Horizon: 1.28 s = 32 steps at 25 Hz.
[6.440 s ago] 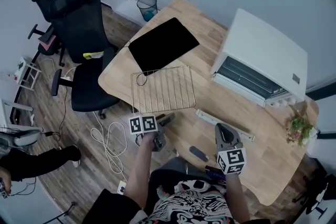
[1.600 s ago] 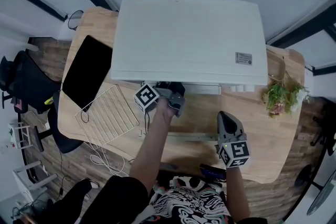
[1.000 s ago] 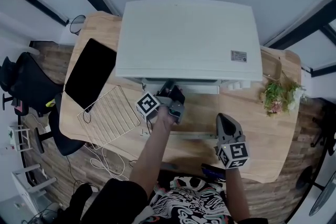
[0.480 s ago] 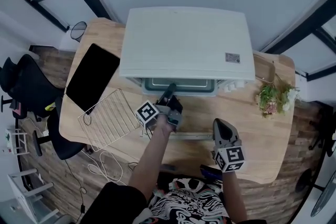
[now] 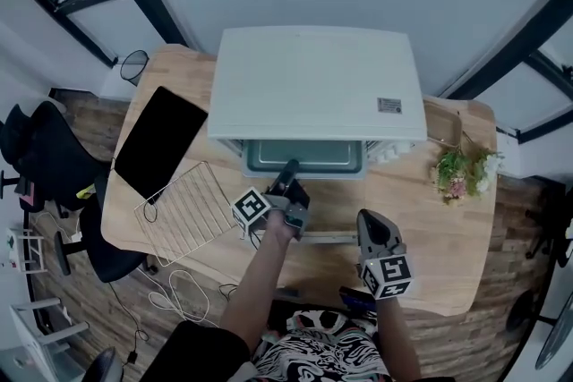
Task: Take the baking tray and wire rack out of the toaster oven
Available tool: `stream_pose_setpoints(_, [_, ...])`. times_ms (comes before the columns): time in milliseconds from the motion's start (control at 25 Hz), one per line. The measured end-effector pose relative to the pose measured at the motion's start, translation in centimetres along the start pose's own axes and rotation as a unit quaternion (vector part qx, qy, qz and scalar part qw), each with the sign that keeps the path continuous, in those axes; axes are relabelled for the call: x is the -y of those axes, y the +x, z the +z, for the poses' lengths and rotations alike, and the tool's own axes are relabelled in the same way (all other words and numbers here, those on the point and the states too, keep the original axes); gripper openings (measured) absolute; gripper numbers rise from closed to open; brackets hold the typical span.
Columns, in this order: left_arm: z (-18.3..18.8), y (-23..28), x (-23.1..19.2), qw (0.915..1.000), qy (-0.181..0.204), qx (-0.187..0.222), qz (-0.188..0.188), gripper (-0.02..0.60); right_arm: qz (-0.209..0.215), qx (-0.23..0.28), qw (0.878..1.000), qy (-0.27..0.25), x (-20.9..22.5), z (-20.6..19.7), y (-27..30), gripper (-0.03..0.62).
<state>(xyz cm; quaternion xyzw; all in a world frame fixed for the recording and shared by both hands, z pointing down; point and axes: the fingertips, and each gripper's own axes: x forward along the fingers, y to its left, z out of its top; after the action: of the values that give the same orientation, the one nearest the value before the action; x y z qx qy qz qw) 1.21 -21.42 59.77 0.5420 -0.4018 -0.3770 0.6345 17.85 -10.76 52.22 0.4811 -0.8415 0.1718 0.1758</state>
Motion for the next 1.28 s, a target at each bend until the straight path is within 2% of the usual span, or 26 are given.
stream_pose_setpoints(680, [-2.2, -3.9, -0.3, 0.9999, -0.009, -0.005, 0.004, 0.074, 0.010, 0.011, 1.000, -0.013, -2.4, 0.6, -0.7, 0.000])
stream_pose_setpoints(1280, [-4.3, -8.8, 0.1, 0.9998, -0.005, -0.021, -0.003, 0.075, 0.019, 0.017, 0.999, -0.022, -5.4, -0.4, -2.5, 0.000])
